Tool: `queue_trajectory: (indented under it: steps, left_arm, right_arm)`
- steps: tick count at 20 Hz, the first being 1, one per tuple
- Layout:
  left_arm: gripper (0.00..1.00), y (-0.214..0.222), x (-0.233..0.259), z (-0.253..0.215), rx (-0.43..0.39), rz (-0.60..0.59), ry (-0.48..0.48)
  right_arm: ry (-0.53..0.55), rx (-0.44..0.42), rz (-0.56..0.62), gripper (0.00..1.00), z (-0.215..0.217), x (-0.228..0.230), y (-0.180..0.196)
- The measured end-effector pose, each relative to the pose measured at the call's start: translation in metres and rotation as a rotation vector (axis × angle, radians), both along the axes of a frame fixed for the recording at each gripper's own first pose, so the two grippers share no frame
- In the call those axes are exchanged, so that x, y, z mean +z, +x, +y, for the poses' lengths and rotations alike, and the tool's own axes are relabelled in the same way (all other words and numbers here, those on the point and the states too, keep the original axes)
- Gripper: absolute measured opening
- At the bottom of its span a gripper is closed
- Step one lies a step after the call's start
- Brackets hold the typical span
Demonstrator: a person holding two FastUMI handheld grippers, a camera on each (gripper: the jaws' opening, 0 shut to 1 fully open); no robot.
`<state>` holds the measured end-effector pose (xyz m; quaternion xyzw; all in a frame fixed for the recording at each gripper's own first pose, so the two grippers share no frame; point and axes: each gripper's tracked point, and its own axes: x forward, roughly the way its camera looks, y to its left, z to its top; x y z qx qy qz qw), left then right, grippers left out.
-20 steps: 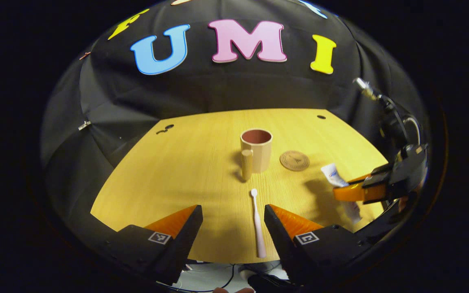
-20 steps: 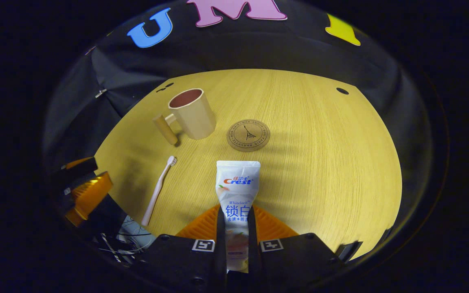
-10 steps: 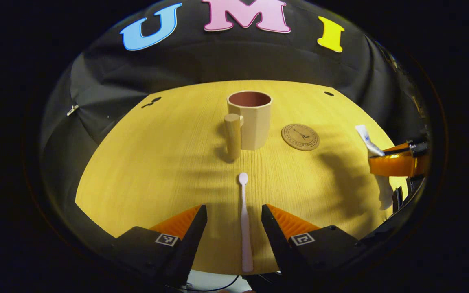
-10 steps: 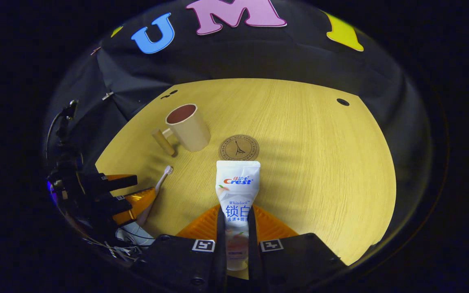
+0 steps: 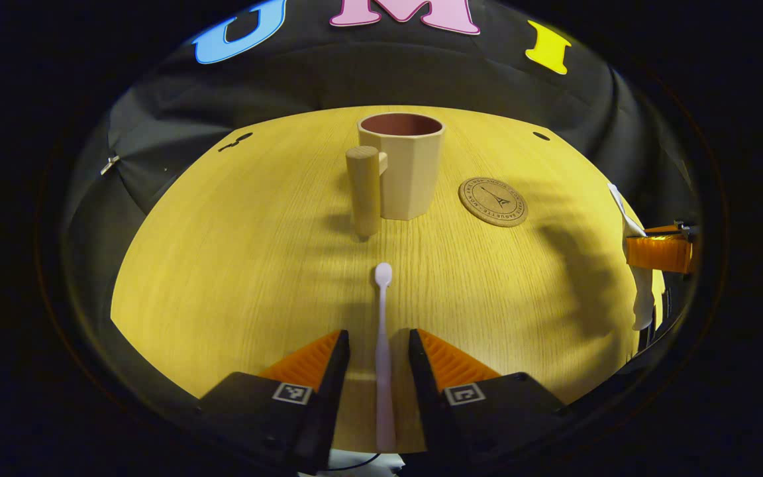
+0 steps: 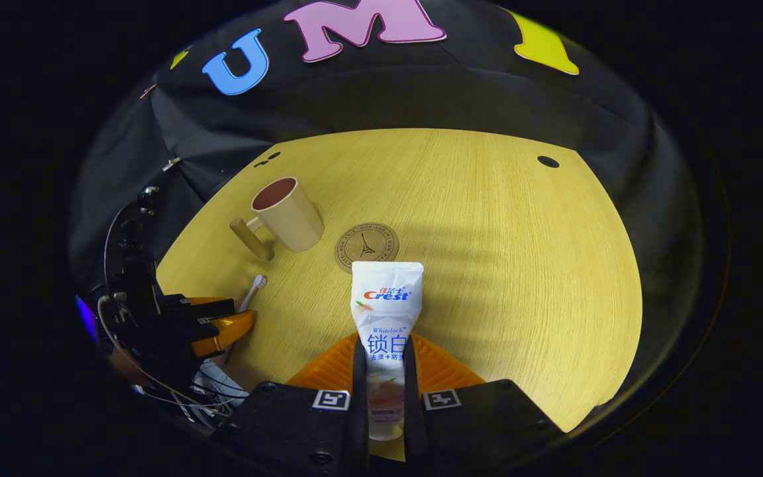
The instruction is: Put the toothbrush and toothpaste on the desktop into the cup, then pick up the cup and place it on the coaster on the desktop.
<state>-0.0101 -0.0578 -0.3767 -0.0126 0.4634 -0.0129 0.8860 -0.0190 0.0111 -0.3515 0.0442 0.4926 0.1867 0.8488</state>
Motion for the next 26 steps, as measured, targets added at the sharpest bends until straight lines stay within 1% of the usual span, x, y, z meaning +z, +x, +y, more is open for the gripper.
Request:
queue_trajectory:
  steps: [3,5,7,8,9,10,12,14,17,21,26]
  left_arm:
    - [0.36,0.004,-0.001,-0.002,-0.038,-0.015,0.032]
    - [0.31,0.004,-0.002,-0.004,-0.026,-0.011,0.039]
    - [0.23,0.006,-0.005,-0.006,-0.006,-0.013,0.043]
    - [0.15,0.007,-0.005,-0.006,-0.004,-0.019,0.047]
    - [0.13,0.007,-0.004,-0.006,-0.006,-0.027,0.054]
    - [0.11,0.008,-0.003,-0.006,-0.013,-0.037,0.059]
    - [0.08,0.008,-0.003,-0.007,-0.048,-0.049,0.061]
    - [0.06,0.006,0.001,-0.007,-0.073,-0.054,0.042]
    - [0.06,0.006,0.021,-0.002,-0.074,-0.111,-0.008]
    - [0.06,0.015,0.074,0.003,-0.086,-0.242,-0.098]
    - [0.06,0.023,0.153,0.019,-0.075,-0.411,-0.223]
  right_arm:
    - [0.02,0.002,0.004,0.25,-0.001,0.002,0.0]
    - [0.038,0.006,-0.001,0.25,0.0,0.006,0.0]
    - [0.06,0.005,-0.009,0.25,0.003,0.01,0.0]
    - [0.071,0.006,-0.011,0.2,0.005,0.012,0.0]
    - [0.079,0.007,-0.012,0.25,0.007,0.013,-0.001]
    - [0.082,0.007,-0.011,0.25,0.009,0.014,-0.001]
    - [0.088,-0.001,-0.02,0.25,0.011,0.016,0.0]
    - [0.101,-0.015,-0.031,0.25,0.015,0.021,0.0]
    - [0.116,-0.03,-0.058,0.25,0.023,0.032,0.002]
    - [0.155,-0.028,-0.138,0.25,0.044,0.059,0.007]
    - [0.215,-0.036,-0.273,0.25,0.088,0.115,0.04]
